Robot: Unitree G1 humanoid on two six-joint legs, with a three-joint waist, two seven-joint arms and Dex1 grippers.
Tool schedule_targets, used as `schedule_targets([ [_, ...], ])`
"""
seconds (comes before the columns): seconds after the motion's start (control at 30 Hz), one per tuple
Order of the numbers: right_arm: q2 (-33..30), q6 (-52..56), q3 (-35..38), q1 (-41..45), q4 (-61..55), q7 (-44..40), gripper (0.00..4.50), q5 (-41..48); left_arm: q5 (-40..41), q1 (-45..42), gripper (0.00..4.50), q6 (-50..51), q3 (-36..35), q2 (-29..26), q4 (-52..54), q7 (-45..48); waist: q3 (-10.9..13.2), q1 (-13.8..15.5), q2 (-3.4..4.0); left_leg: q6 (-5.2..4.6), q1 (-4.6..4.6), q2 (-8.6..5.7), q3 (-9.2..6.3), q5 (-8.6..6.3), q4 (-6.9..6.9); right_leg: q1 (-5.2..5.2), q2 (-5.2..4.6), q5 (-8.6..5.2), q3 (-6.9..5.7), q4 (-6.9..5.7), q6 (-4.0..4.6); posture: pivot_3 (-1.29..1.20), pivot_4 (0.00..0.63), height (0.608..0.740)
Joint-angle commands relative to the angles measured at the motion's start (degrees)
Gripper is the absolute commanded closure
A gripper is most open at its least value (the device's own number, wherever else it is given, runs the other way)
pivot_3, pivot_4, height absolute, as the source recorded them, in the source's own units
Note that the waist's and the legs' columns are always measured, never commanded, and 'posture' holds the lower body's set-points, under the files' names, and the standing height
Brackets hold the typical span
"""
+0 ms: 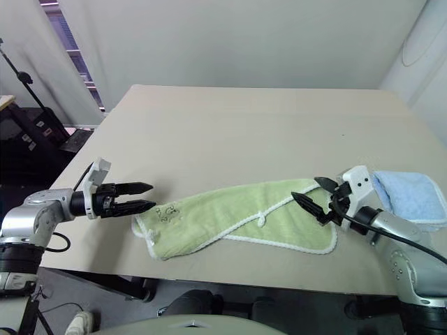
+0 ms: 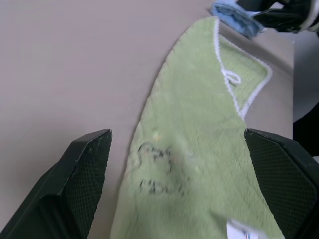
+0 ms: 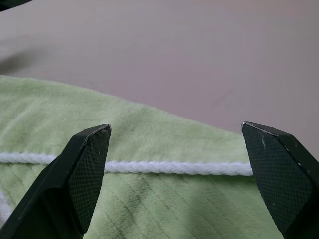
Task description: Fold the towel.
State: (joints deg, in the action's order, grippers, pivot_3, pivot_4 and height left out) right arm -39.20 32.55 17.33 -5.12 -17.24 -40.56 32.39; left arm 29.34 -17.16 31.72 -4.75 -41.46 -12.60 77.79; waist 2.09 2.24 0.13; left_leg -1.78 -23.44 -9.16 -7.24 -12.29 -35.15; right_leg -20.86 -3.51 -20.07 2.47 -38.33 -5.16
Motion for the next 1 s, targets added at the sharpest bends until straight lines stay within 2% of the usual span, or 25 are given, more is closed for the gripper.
schedule_targets([
  [0.03, 0.46, -0.47, 0.26, 2.31, 0.43, 0.62, 0.13, -0.04, 0.54, -2.47, 0.00, -1.29, 0.52, 0.87, 1.56, 0.38, 0.00, 0.04, 0.00, 0.00, 0.00, 0.00, 0.00, 0.00, 0.00, 0.00, 0.00, 0.00, 0.00, 0.00, -0.01, 0.00, 0.000, 0.740],
  [0.2, -0.27, -0.81, 0.44, 3.81, 2.45, 1.61, 0.13, -1.67, 0.71, -4.55, 0.00, -2.35, 1.81, 3.16, 1.94, 0.45, -0.01, 0.10, -0.02, 0.01, 0.00, -0.01, 0.00, 0.01, -0.04, 0.02, 0.01, 0.01, 0.00, -0.02, -0.01, 0.00, 0.000, 0.740],
  [0.3, -0.39, 3.53, 1.47, 5.77, 4.63, 6.11, 0.13, -2.78, 1.00, -4.28, 0.00, -2.09, 2.57, 4.88, 3.96, -0.20, -0.02, -0.01, -0.02, 0.01, 0.01, -0.01, 0.00, 0.01, -0.05, 0.01, 0.01, 0.02, 0.00, -0.04, -0.02, 0.00, 0.000, 0.740],
  [0.4, -0.76, 2.04, 2.23, 5.32, 6.32, 7.83, 0.13, -5.33, 0.40, -3.93, 0.00, -2.83, 3.78, 6.28, 5.33, -0.43, -0.02, 0.05, -0.02, 0.02, 0.01, -0.01, 0.00, 0.02, -0.05, 0.01, 0.01, 0.02, 0.00, -0.06, -0.02, 0.00, 0.000, 0.740],
  [0.5, -2.04, -4.23, 1.92, 3.28, 8.71, 7.34, 0.13, -10.17, -0.30, -3.84, 0.00, -4.01, 5.15, 7.66, 5.74, -0.82, -0.03, 0.10, -0.02, -0.01, 0.02, 0.00, 0.00, 0.07, -0.05, -0.03, 0.02, 0.03, 0.00, -0.14, -0.04, 0.00, 0.000, 0.740],
  [0.7, -3.39, -8.51, -0.50, 5.85, 17.86, 4.51, 0.13, -13.78, -2.32, -3.28, 0.00, -6.28, 7.82, 9.55, 5.73, -2.18, -0.04, -0.18, -0.02, -0.04, 0.10, -0.01, 0.01, 0.12, -0.14, 0.06, 0.04, 0.04, 0.01, -0.23, -0.03, 0.00, 0.000, 0.740],
  [0.83, -2.58, -16.07, -3.16, 11.34, 27.90, 6.16, 0.13, -19.19, -2.05, -2.85, 0.00, -6.43, 8.02, 9.82, 6.00, -2.48, -0.05, -0.28, 0.00, 0.01, 0.21, 0.00, 0.02, 0.14, -0.15, 0.11, 0.04, 0.02, 0.01, -0.35, -0.01, 0.00, 0.000, 0.740],
  [1.0, -1.04, -22.31, -7.20, 16.39, 33.99, 6.28, 0.13, -23.40, -1.80, -1.57, 0.00, -6.37, 7.52, 9.70, 7.49, -3.70, -0.06, -0.11, 0.01, 0.04, 0.23, 0.00, 0.01, 0.18, -0.14, 0.09, 0.04, 0.02, 0.01, -0.44, 0.00, 0.00, 0.000, 0.740],
])
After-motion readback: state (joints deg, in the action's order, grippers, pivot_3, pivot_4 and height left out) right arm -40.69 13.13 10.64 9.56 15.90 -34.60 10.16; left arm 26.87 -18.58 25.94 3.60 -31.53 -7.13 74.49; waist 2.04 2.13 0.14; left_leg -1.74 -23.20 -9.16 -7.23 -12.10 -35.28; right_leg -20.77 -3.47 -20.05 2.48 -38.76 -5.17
